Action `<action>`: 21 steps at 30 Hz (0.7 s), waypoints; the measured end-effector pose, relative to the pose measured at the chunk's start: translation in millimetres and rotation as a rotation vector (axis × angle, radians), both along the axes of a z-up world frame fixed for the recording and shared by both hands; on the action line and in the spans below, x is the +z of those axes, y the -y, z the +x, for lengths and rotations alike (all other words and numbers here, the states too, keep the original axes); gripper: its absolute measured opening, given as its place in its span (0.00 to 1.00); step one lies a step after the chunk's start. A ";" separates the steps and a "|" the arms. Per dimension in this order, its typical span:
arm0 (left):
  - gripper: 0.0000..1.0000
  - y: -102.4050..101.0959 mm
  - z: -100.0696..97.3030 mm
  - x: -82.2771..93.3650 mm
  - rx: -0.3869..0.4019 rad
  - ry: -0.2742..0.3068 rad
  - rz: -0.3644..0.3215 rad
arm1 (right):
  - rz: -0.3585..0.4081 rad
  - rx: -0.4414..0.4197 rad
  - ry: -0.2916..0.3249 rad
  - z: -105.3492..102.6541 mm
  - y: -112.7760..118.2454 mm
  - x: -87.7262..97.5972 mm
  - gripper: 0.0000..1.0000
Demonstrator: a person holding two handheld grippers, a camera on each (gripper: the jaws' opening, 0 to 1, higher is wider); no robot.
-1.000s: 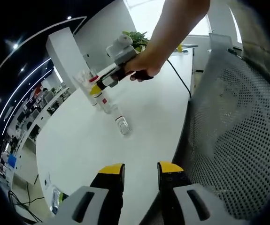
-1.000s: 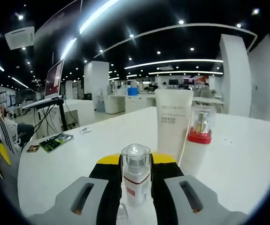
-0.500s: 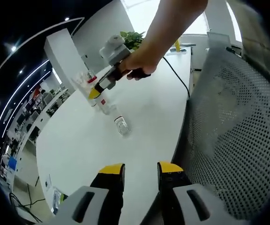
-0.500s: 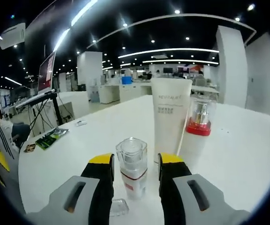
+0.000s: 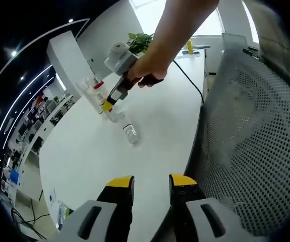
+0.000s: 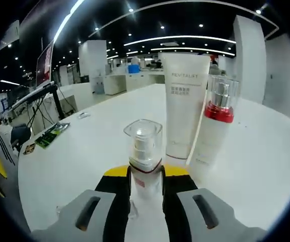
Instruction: Arrange the skincare products in the storage area until every visible bottle or jar stands upright without overlapping.
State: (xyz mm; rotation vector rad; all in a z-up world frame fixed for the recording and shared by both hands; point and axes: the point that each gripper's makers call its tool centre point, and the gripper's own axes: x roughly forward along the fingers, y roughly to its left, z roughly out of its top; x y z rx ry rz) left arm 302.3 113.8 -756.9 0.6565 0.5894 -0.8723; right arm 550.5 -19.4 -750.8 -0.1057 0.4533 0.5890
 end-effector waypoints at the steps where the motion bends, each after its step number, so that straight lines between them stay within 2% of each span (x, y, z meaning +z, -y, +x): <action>1: 0.28 -0.2 0.0 -0.1 0.000 0.000 0.002 | -0.002 -0.004 0.001 0.9 0.8 0.2 0.21; 12: 0.28 -1.3 -0.1 -2.8 0.003 -0.008 0.011 | -0.012 -0.046 -0.006 25.8 10.1 -0.9 0.21; 21: 0.28 -3.0 0.7 -4.0 0.009 -0.010 0.019 | -0.024 -0.063 -0.010 37.1 15.7 -3.2 0.21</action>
